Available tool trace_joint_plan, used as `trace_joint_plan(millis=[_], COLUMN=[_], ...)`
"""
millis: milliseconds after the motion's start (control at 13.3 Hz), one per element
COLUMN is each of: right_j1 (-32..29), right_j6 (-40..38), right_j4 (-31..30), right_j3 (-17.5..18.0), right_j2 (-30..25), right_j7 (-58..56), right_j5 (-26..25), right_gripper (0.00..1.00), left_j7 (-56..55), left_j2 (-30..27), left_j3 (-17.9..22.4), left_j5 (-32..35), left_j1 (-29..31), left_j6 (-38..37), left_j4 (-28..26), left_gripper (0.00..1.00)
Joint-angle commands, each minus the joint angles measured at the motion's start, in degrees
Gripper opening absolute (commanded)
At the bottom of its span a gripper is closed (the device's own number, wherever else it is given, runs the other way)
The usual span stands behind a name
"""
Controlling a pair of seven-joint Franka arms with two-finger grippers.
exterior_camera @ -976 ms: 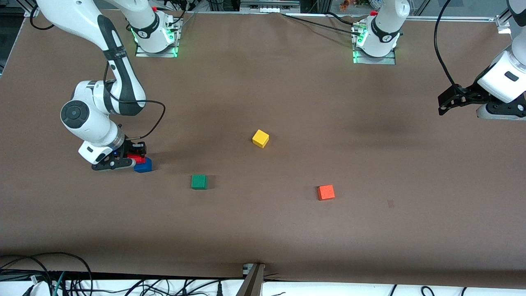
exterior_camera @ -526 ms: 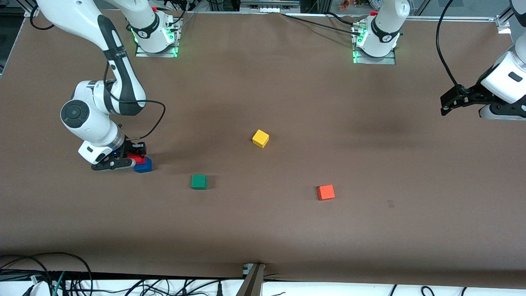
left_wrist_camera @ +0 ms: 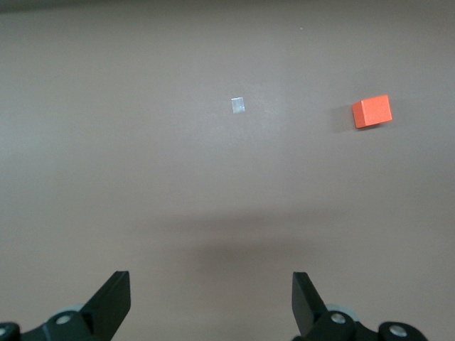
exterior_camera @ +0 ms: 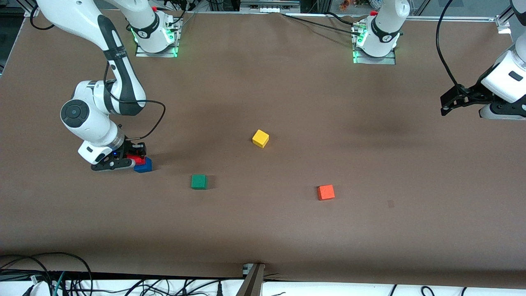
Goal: Pass red block to right arm, stack on blue
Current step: 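Lower the red cube onto the blue cube with the right gripper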
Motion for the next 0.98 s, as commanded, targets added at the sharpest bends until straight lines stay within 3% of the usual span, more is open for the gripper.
trace_joint_plan(millis=[0,901], right_j1=[0.14,1.11], right_j6=[1.43,2.40], right_j4=[-0.63,-0.81], right_j3=[0.17,0.17], right_j2=[-0.77,0.37], right_j7=[0.70,0.70], right_j5=[0.00,1.06], right_gripper=[0.05,0.08], left_j7=[-0.42,-0.33], left_j2=[0.89,0.89], left_j3=[0.16,0.16], left_j5=[-0.67,-0.76], left_j1=[-0.28,-0.11], left_j6=[-0.51,-0.51], left_j4=[1.76,1.76], left_gripper=[1.00,1.00])
